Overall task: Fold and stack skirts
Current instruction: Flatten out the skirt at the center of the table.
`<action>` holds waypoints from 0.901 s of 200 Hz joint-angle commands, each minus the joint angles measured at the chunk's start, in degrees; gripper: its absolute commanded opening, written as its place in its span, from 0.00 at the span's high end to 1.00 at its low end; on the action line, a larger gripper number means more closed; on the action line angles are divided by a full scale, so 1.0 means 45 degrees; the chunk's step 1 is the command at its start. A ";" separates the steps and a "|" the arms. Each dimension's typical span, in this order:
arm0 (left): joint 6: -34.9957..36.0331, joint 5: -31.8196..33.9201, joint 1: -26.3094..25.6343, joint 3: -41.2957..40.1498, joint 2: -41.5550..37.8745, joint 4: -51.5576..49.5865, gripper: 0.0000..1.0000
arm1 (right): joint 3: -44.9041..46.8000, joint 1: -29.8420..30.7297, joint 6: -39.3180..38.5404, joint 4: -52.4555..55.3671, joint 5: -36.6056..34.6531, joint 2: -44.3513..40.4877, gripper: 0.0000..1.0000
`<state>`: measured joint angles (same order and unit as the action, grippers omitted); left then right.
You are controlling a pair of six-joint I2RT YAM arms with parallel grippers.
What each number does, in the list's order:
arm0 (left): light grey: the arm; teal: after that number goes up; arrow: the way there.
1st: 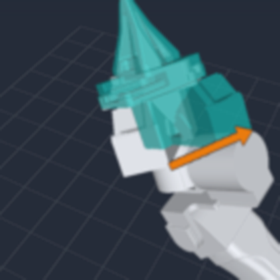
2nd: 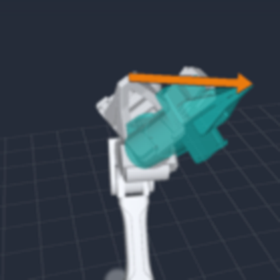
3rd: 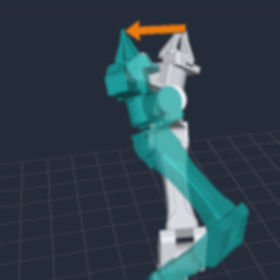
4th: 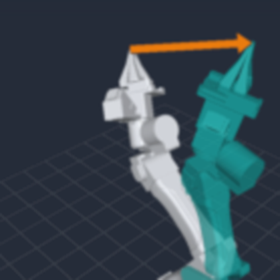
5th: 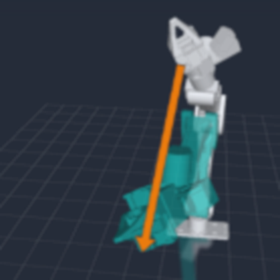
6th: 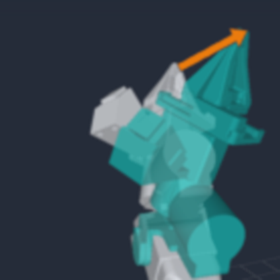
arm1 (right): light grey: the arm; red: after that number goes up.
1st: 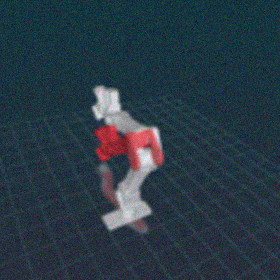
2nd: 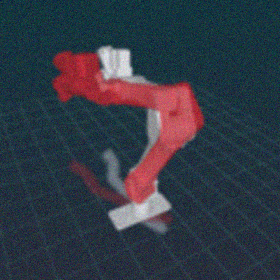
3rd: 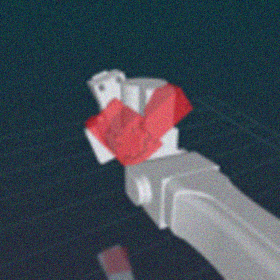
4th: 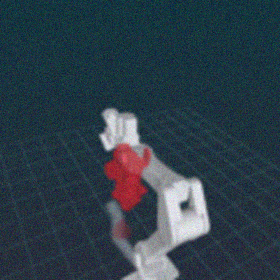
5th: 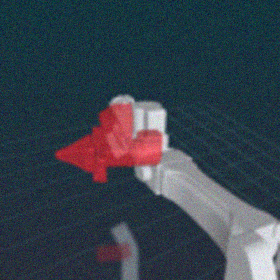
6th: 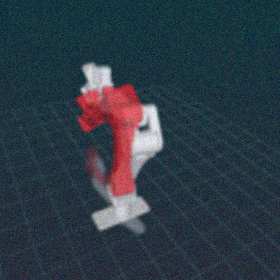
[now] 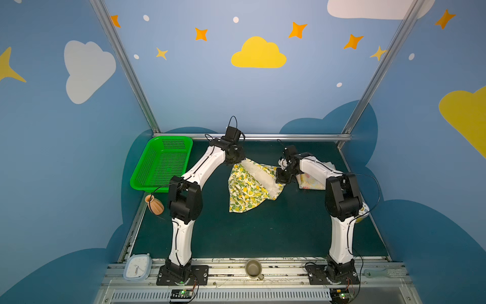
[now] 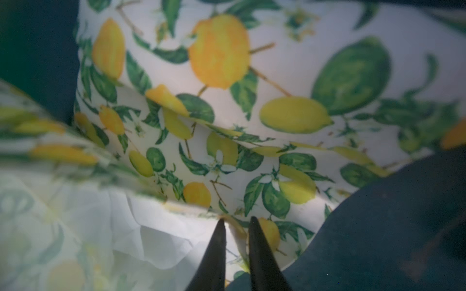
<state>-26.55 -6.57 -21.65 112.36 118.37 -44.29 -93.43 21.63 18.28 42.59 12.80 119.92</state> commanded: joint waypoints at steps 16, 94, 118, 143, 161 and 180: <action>-0.0097 0.0248 0.0410 -0.0344 -0.0978 0.0400 0.96 | -0.0640 0.0116 -0.0490 0.0283 -0.0189 0.0013 1.00; 0.0477 0.0094 0.2115 0.3941 -0.0925 -0.1415 0.96 | -0.5817 -0.1424 -0.0584 0.2049 0.1280 -0.1778 1.00; 0.0642 -0.0006 0.2445 0.6540 -0.0379 -0.2533 0.96 | -0.6379 -0.1960 -0.0694 0.1113 0.2150 -0.2428 1.00; 0.0771 -0.0006 0.2564 0.7707 -0.0402 -0.3120 0.96 | -0.5649 -0.2033 -0.0396 -0.0184 0.2173 -0.3647 1.00; 0.0765 0.0036 0.2581 0.7299 -0.0977 -0.3061 0.96 | -0.5252 -0.2035 -0.0299 -0.0508 0.2136 -0.4422 1.00; 0.0656 0.0165 0.2602 0.6234 -0.1821 -0.2588 0.96 | -0.5252 -0.2052 -0.0413 -0.0285 0.2537 -0.4844 1.00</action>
<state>-23.83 -11.11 -12.64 144.29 114.26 -54.92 -118.06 14.24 16.27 40.60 25.74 99.88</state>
